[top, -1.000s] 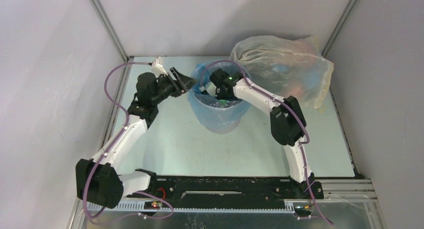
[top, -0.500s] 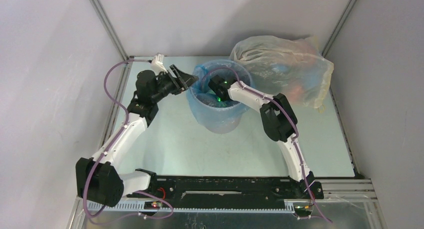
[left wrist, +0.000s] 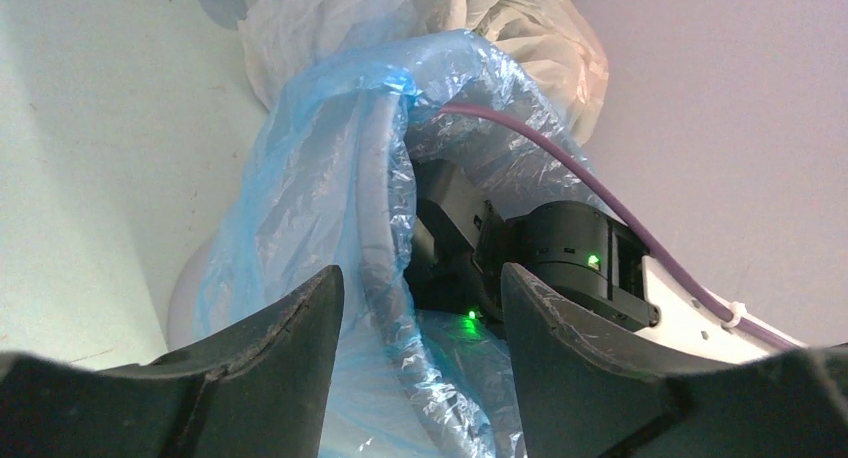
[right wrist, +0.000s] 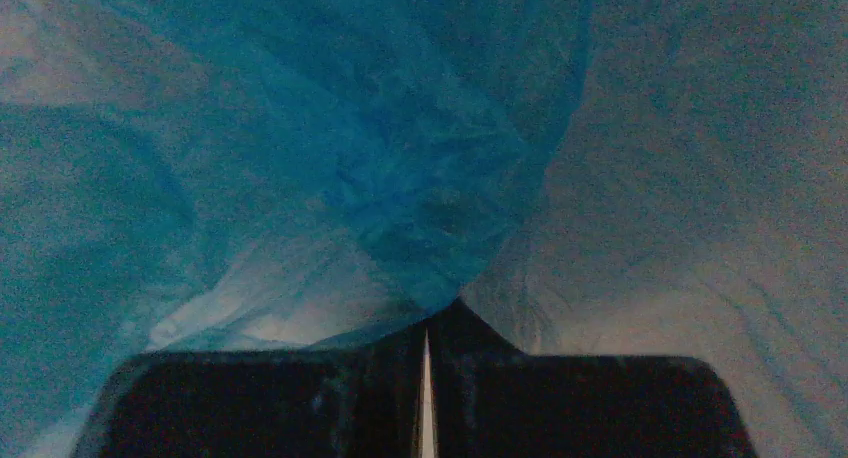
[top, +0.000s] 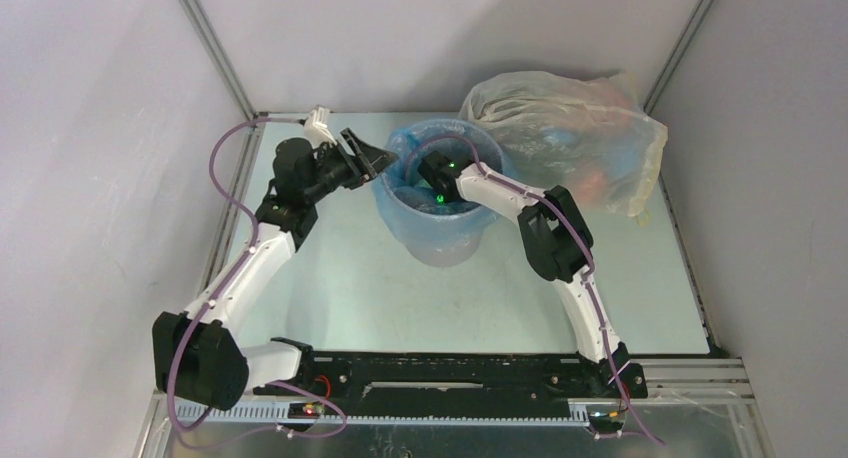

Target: Put the trash bags into the trash bin

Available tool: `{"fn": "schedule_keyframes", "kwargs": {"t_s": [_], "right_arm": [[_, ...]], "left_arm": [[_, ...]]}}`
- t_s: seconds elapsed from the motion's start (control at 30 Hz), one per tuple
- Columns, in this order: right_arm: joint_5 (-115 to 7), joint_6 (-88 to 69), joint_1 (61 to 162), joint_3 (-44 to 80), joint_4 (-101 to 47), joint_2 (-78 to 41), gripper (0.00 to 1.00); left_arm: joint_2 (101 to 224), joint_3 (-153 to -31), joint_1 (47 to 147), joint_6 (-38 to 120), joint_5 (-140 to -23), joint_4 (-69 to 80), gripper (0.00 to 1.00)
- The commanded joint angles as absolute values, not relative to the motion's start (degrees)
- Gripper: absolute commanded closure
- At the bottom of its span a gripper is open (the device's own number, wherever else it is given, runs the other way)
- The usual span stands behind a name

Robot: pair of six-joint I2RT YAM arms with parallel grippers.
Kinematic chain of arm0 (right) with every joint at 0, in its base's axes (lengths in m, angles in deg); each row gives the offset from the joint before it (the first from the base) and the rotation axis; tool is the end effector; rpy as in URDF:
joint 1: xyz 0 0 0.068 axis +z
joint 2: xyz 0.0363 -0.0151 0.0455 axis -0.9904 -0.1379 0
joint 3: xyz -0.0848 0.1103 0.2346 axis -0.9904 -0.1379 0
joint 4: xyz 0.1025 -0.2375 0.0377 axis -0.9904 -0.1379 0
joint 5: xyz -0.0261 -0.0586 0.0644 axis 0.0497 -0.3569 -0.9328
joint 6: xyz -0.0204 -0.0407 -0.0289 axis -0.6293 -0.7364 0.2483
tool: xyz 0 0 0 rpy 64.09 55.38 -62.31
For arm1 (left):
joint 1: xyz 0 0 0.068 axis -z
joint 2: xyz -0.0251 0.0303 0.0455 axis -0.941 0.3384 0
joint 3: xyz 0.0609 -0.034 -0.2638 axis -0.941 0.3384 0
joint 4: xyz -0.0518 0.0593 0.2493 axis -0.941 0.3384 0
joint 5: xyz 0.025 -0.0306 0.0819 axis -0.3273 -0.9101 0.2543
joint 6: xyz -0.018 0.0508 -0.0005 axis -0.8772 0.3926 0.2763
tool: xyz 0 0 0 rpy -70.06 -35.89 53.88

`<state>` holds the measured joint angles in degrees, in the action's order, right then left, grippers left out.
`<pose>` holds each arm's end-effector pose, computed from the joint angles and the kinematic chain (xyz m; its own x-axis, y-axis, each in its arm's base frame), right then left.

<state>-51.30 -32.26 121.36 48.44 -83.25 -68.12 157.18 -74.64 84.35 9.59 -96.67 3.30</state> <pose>0.3508 0.2908 0.1563 -0.5590 -0.8136 -0.1601 -0.8272 0.5604 0.0408 0.2733 -0.0833 0.3359 -0.5418 -0.5138 -0.6652 0.3149 0.6097 -0.7274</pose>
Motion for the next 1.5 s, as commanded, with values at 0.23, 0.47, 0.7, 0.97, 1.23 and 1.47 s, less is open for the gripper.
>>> {"fn": "schedule_keyframes", "kwargs": {"t_s": [0.23, 0.47, 0.7, 0.97, 1.23, 1.47], "right_arm": [[-51.8, -31.4, 121.0, 45.8, -78.6, -65.2, 1.00], [-48.6, -31.3, 122.2, 41.7, -74.0, -56.0, 1.00], [-47.8, -31.5, 122.5, 40.3, -73.9, -52.8, 1.00], [-46.5, -30.9, 123.3, 41.8, -74.4, -47.1, 1.00], [-42.7, -29.4, 124.0, 44.3, -73.7, -40.2, 1.00], [-41.2, -28.3, 124.0, 44.8, -73.0, -34.8, 0.98]], "left_arm": [[157.1, -79.2, 84.5, 12.6, -97.1, 5.3, 0.38], [157.4, -79.5, 84.5, 12.9, -96.8, 5.7, 0.47], [158.2, -79.7, 84.7, 13.0, -97.0, 5.7, 0.54], [157.7, -79.7, 84.6, 13.3, -96.8, 6.2, 0.55], [155.8, -80.6, 84.7, 14.4, -95.4, 8.2, 0.52], [153.1, -80.8, 84.9, 16.4, -92.6, 11.4, 0.47]]}}
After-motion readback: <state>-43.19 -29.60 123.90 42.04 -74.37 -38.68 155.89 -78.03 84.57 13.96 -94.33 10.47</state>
